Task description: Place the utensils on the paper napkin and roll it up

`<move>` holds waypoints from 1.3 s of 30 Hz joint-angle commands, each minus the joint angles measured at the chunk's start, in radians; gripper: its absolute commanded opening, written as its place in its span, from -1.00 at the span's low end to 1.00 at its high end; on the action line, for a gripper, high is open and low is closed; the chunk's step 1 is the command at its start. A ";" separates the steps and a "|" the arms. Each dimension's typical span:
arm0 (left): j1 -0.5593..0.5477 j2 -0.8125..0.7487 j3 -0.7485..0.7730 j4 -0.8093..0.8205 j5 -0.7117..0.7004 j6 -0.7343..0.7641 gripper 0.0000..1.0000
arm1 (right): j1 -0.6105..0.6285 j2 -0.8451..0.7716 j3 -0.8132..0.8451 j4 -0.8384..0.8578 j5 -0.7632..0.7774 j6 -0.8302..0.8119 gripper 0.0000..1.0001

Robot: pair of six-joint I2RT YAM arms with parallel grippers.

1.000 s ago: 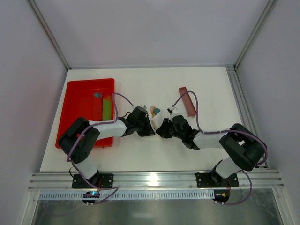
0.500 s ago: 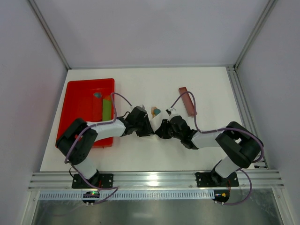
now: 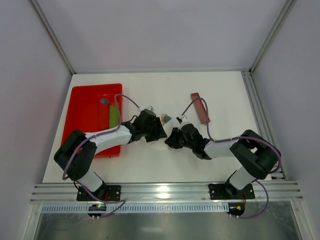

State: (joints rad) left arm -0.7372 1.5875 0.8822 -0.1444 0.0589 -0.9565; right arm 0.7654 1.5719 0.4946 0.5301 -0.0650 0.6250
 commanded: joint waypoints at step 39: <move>0.025 0.098 0.161 -0.130 -0.162 0.121 -0.13 | 0.025 -0.153 -0.025 -0.105 0.037 -0.076 -0.35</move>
State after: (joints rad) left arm -0.7174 1.6897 1.0210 -0.2886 -0.0967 -0.8543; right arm 0.7845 1.4544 0.4885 0.4362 -0.0574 0.5758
